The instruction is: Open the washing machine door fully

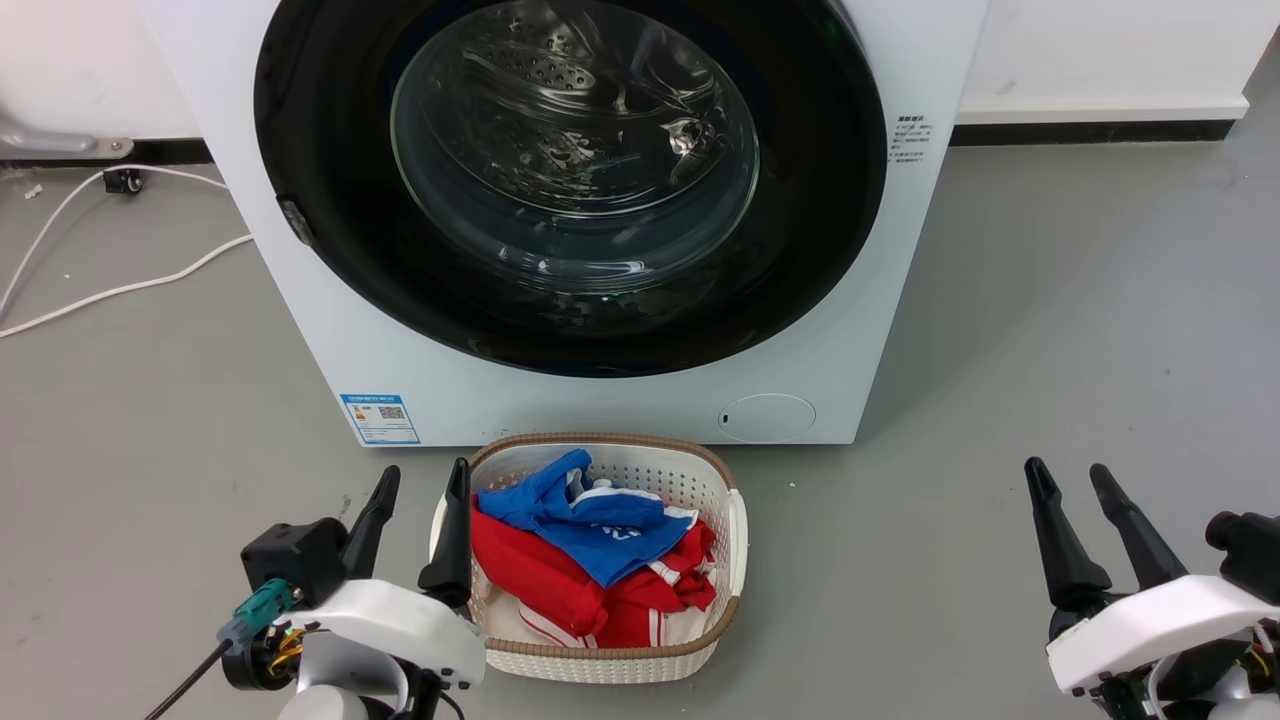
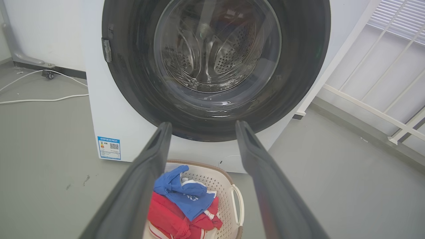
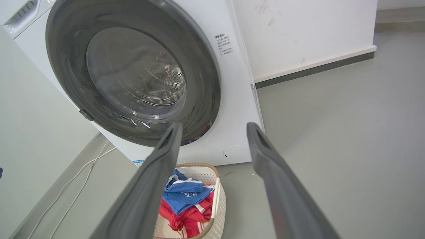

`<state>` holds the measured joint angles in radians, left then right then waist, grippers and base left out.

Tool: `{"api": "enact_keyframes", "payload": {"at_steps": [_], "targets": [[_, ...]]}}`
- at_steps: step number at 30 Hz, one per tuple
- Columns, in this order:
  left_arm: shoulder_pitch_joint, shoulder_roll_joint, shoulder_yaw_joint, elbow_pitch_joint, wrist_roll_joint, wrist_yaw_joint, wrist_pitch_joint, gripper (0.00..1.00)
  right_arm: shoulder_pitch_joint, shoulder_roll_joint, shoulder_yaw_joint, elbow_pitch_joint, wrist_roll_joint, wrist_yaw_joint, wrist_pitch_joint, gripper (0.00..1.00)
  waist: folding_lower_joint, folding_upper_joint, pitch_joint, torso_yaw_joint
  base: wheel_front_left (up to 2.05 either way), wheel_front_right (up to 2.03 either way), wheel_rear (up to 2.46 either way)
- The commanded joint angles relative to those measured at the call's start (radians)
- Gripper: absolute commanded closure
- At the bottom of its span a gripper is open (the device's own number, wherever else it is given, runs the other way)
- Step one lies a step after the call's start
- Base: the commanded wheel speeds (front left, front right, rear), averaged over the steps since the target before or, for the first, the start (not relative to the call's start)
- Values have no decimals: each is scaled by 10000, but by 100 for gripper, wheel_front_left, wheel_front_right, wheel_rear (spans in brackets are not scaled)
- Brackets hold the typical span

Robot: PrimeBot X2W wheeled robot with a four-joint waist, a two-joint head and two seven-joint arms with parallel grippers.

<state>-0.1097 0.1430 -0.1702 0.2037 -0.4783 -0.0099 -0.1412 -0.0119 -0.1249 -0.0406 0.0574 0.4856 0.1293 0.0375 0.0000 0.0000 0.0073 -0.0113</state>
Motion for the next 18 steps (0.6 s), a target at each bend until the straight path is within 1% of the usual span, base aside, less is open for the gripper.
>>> {"api": "enact_keyframes", "payload": {"at_steps": [1,2,4,18], "targets": [[-221,78,-66,-64,234,41,-84,0,-21,-60,11,-165,-288,20,21,0,0,0,-5,1,0,0,0],[-238,127,-170,-45,531,108,-166,0,30,-32,0,-197,-643,20,49,0,0,0,-5,-2,0,0,0],[-256,159,-240,-34,710,135,-224,0,54,-11,-11,-223,-881,20,61,0,0,0,1,-5,0,0,0],[-196,287,-503,247,1750,404,-556,0,198,185,-69,-364,-2202,22,-12,0,0,0,-32,-36,0,0,0]]}}
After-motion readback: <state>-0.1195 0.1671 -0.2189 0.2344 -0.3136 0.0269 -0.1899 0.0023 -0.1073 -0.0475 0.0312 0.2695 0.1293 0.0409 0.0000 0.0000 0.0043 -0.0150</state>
